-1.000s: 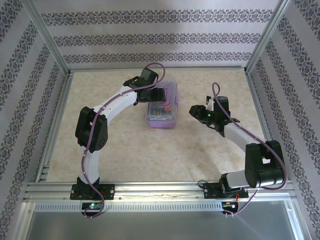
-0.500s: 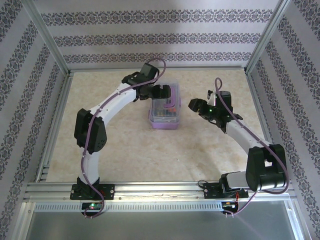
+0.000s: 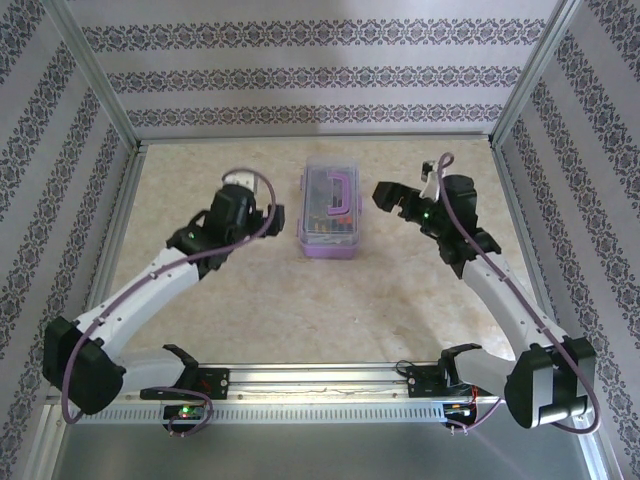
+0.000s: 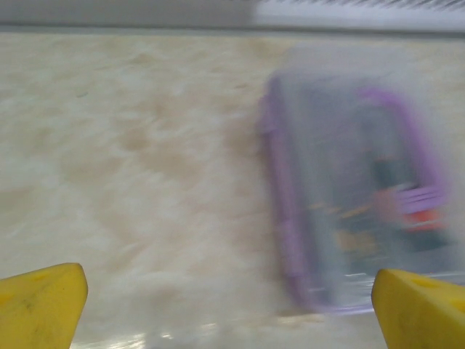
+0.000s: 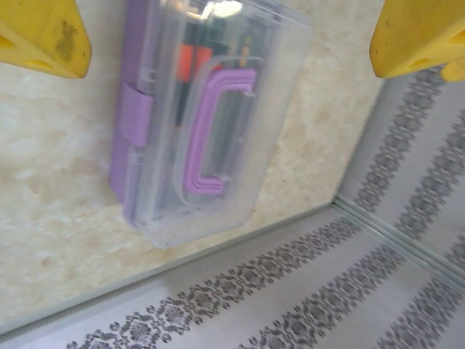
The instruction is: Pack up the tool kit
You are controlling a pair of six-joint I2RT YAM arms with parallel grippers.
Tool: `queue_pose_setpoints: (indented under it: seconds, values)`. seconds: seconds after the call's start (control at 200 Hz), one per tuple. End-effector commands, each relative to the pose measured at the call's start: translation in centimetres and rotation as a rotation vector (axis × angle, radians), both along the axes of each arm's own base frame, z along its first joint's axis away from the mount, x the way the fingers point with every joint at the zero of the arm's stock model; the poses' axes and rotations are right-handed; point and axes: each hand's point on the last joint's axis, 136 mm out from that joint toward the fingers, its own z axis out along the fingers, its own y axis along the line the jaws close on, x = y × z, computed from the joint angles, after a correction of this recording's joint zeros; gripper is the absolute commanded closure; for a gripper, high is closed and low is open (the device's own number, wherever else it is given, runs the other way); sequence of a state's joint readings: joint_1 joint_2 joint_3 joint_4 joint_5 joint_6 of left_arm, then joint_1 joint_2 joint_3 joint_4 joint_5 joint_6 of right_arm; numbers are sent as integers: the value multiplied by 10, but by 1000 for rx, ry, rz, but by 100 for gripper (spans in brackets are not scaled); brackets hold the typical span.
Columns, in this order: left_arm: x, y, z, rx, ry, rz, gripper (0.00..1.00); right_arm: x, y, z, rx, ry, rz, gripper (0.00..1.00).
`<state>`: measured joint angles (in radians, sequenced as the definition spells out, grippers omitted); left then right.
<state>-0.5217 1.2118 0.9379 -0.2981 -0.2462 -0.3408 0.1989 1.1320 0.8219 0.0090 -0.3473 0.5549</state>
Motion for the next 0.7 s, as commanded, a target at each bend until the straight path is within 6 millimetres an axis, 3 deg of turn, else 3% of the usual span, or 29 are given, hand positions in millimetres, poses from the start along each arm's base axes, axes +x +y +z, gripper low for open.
queue_pose_setpoints:
  seconds: [0.0,0.185,0.295,0.525,0.625,0.694]
  values:
    - [8,40,2,183,-249,130,0,0,-24,-19,-184,-100,-85,2]
    - [-10,68,1,283,-537,144,0,-6,-27,-27,-415,-254,-15,2]
    - [-11,81,-12,369,-553,150,0,-11,-18,-33,-496,-301,77,2]
    - [-4,113,-41,406,-575,299,0,-13,-27,-49,-550,-288,53,2]
    - [3,117,-61,455,-554,312,1,-11,-37,-56,-613,-307,17,2]
    - [17,107,-77,473,-524,220,1,-8,-50,-65,-672,-312,-40,2]
